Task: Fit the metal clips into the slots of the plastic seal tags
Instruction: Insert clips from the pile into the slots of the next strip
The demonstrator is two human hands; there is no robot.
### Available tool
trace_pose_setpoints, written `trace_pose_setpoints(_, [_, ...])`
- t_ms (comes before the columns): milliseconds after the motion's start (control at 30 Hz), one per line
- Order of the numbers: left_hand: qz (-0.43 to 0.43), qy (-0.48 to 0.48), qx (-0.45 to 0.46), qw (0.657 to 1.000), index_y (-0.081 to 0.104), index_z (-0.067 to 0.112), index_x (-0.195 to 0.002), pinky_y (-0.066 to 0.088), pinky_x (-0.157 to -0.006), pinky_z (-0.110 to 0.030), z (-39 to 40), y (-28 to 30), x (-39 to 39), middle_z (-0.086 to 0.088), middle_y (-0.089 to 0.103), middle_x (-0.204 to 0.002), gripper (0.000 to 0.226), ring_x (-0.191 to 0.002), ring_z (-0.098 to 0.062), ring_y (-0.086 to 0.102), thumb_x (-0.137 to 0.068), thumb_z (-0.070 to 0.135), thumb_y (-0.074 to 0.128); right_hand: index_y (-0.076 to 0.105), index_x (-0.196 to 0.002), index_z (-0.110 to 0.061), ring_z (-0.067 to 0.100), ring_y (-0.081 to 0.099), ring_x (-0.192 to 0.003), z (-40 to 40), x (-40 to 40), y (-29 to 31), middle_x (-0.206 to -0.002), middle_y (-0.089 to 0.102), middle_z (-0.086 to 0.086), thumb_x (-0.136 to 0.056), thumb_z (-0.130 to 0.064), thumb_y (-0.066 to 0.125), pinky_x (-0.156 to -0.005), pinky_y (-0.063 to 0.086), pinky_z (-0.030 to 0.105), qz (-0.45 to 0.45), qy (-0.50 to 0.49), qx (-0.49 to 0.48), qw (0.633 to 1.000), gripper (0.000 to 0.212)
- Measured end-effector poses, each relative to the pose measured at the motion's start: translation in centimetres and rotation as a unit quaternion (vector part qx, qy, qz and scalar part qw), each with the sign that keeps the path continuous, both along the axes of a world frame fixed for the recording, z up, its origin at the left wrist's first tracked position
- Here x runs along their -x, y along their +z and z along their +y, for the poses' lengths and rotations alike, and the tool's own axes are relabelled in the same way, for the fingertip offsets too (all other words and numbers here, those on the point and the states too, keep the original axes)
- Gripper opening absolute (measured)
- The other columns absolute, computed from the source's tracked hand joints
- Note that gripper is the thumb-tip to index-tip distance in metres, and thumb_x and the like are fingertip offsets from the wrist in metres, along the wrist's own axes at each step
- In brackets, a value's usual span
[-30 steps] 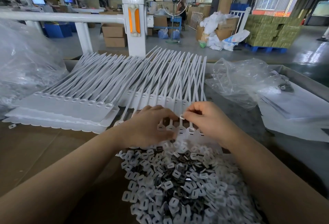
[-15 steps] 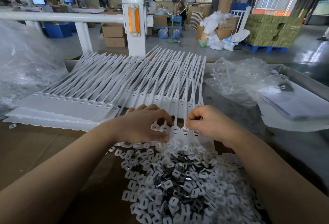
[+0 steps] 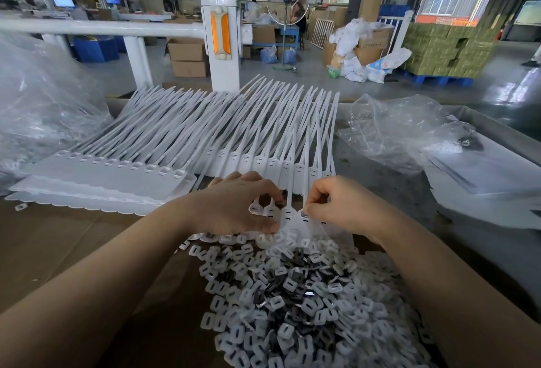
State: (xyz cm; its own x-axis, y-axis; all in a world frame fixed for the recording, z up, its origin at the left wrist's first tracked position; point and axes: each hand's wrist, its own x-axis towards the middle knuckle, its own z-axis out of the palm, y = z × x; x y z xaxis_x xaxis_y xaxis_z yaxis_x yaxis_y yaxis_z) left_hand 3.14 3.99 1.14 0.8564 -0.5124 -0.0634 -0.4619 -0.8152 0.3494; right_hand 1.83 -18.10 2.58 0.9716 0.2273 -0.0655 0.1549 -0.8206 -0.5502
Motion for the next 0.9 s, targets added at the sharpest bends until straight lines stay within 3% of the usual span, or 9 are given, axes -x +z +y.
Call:
trace_pose_setpoints(300, [0.016, -0.005, -0.001, 1.000, 0.042, 0.061, -0.119, 0.028, -0.100, -0.038, 0.0, 0.2, 0.1, 0.025, 0.040, -0.127, 0.038, -0.118, -0.004, 0.036, -0.085, 0.063, 0.060, 0.064, -0.079, -0.024, 0.005, 0.057, -0.068, -0.2, -0.2, -0.3, -0.075, 0.063, -0.011, -0.088, -0.017, 0.067, -0.059, 0.043, 0.022, 0.011, 0.001, -0.029, 1.000, 0.011])
trace_pose_setpoints(600, [0.040, -0.002, 0.016, 0.999, 0.049, 0.057, -0.121, 0.033, -0.103, -0.039, 0.0, 0.6, 0.1, 0.021, 0.042, -0.130, 0.035, -0.123, -0.008, 0.038, -0.087, 0.056, 0.058, 0.065, -0.080, -0.025, 0.002, 0.056, -0.067, -0.3, -0.3, -0.3, -0.075, 0.063, -0.010, -0.089, -0.017, 0.068, -0.059, 0.040, 0.019, 0.014, 0.004, -0.037, 0.999, 0.012])
trace_pose_setpoints(700, [0.047, 0.002, 0.039, 0.998, 0.054, 0.056, -0.116, 0.038, -0.096, -0.034, -0.1, 0.8, 0.3, 0.022, 0.045, -0.123, 0.033, -0.114, -0.003, 0.042, -0.083, 0.058, 0.057, 0.064, -0.081, -0.025, 0.005, 0.057, -0.067, -0.2, -0.2, -0.3, -0.076, 0.063, -0.009, -0.090, -0.016, 0.066, -0.059, 0.041, 0.021, 0.014, 0.000, -0.040, 0.999, 0.012])
trace_pose_setpoints(900, [-0.030, 0.004, 0.116, 0.993, 0.067, 0.048, -0.091, 0.038, -0.072, -0.011, -0.4, 1.5, 0.6, 0.020, 0.057, -0.098, 0.022, -0.086, 0.010, 0.051, -0.084, 0.029, 0.075, 0.064, -0.083, -0.026, 0.007, 0.060, -0.069, -0.2, -0.2, -0.3, -0.078, 0.063, -0.009, -0.092, -0.018, 0.062, -0.059, 0.043, 0.022, 0.007, -0.007, -0.048, 0.999, 0.012])
